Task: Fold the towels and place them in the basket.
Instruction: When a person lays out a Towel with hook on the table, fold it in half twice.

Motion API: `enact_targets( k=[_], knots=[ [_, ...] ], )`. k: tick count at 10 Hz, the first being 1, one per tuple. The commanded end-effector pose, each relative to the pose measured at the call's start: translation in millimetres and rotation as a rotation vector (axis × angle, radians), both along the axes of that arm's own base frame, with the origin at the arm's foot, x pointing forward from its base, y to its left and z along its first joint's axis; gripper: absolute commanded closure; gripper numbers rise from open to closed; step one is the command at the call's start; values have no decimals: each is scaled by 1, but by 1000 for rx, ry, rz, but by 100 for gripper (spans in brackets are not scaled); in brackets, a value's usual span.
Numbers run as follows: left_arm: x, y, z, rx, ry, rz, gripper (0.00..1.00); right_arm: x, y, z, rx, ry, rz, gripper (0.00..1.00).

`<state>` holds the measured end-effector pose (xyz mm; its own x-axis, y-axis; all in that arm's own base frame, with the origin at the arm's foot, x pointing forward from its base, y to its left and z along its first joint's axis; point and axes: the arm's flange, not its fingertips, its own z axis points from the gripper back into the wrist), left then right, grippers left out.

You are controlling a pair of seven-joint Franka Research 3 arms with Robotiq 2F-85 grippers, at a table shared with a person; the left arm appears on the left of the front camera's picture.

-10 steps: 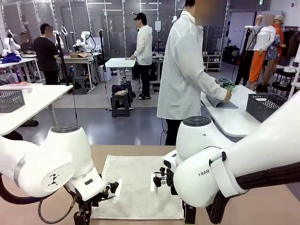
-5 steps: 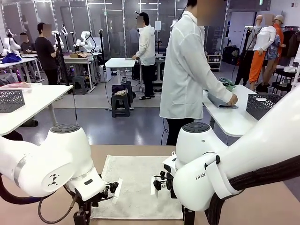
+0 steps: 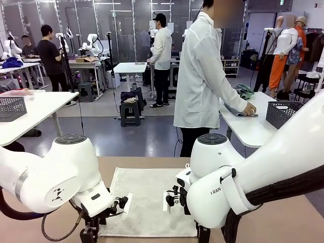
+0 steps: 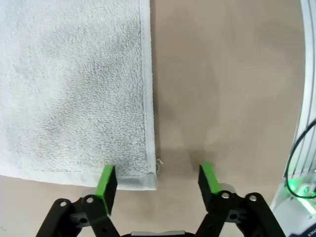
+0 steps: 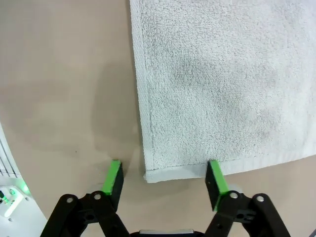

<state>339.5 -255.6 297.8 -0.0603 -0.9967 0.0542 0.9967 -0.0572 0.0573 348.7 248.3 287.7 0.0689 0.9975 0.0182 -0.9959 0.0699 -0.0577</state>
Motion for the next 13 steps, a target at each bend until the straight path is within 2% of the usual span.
enact_targets(
  k=[1,4,5,9,10,11,13],
  knots=[
    [-3,5,-6,2,-62,-13,20,-16,-16,-6,23,-14,16,20],
    [1,7,-9,2,-88,32,20,-16,-16,-7,28,-24,22,22],
    [1,7,-10,12,-89,44,40,-16,-15,-7,27,-22,15,40],
    [4,5,-12,11,-94,44,40,-16,-12,-4,11,-32,13,40],
    [6,4,-13,23,-98,42,53,-15,-11,-5,8,-31,22,48],
    [5,4,-12,15,-95,37,59,-16,-11,-5,2,-31,19,60],
    [6,4,-11,-2,-71,43,59,-16,-10,-5,-4,-35,27,60]
  ],
)
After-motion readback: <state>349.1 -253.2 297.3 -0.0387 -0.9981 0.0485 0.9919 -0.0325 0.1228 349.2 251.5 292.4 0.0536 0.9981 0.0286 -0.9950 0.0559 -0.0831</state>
